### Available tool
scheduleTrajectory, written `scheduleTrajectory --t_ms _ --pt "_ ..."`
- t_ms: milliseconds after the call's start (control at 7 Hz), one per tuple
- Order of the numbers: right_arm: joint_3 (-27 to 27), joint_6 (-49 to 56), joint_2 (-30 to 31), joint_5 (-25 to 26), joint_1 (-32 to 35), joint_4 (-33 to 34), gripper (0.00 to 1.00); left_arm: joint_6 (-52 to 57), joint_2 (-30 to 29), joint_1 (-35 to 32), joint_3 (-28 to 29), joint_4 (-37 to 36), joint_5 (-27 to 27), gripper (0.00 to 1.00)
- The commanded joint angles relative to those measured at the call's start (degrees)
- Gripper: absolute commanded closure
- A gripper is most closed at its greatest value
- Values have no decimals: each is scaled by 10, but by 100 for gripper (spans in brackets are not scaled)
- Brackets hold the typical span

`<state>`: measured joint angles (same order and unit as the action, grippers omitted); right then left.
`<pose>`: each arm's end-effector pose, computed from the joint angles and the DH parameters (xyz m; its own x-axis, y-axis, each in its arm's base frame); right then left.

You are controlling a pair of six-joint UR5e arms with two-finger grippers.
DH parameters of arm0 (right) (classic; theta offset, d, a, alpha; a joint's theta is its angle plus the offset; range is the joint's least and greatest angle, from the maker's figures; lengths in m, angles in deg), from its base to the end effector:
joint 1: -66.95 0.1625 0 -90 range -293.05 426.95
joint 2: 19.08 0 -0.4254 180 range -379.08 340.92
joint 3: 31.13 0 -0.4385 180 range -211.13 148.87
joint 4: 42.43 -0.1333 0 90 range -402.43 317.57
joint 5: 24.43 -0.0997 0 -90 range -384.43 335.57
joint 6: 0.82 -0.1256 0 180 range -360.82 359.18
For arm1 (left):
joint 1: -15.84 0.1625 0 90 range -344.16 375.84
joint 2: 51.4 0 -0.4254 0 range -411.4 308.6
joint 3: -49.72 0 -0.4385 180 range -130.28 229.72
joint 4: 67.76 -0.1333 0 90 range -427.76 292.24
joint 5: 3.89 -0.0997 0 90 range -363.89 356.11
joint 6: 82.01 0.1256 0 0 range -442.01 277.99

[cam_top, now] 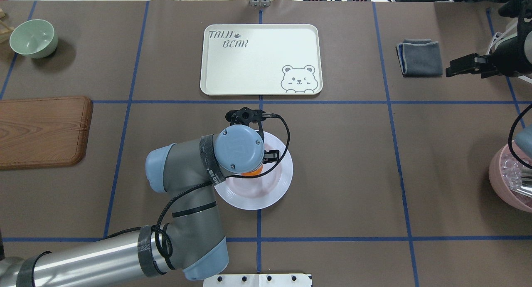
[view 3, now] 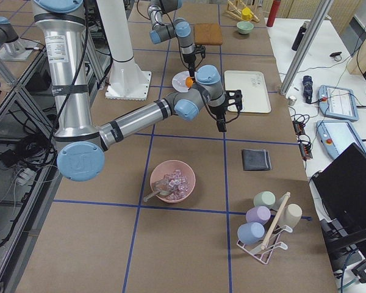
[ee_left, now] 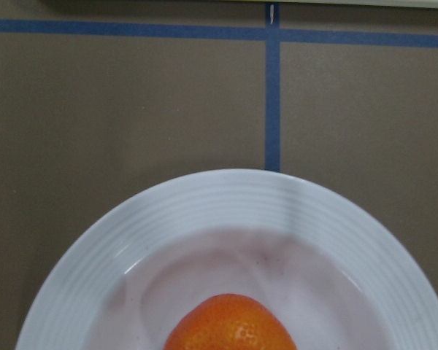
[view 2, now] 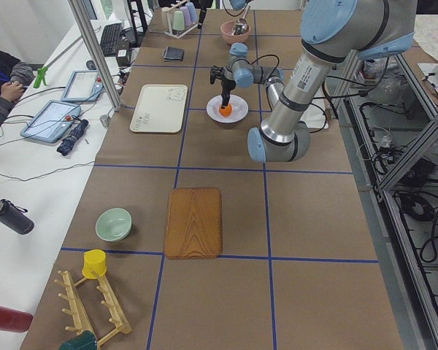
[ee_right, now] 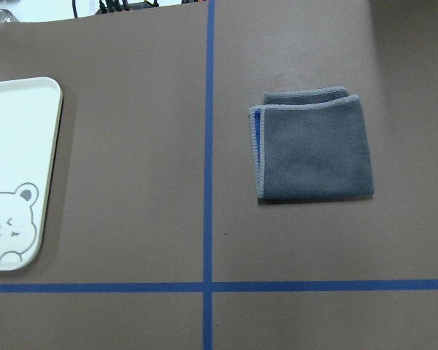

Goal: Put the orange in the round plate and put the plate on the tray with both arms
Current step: 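Carry the orange with the left gripper onto the white plate and release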

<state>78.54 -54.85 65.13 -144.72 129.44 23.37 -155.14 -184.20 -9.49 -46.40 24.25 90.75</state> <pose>-0.2087 -0.5521 0.3914 0.5875 0.0301 0.8087 -0.3005 0.9360 0.1835 0.6136 -0.4267 0.1456 0.6524 0.0112 -0.7578 0.1884 0.9661 0.1765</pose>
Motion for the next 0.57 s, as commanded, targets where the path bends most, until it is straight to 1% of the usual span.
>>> scheduleTrajectory --t_ms 0,143,286,429 --pt "4 -126 -4 3 -33 -64 0 121 80 -126 -57 -4 111 2" --pt "9 -222 -7 8 -53 -106 1 189 117 -182 -72 -7 127 2" --pt "23 -298 -6 33 -84 -140 1 244 140 -231 -73 -31 130 2" --pt "47 -358 -6 94 -137 -140 1 367 142 -281 -72 -79 130 1"
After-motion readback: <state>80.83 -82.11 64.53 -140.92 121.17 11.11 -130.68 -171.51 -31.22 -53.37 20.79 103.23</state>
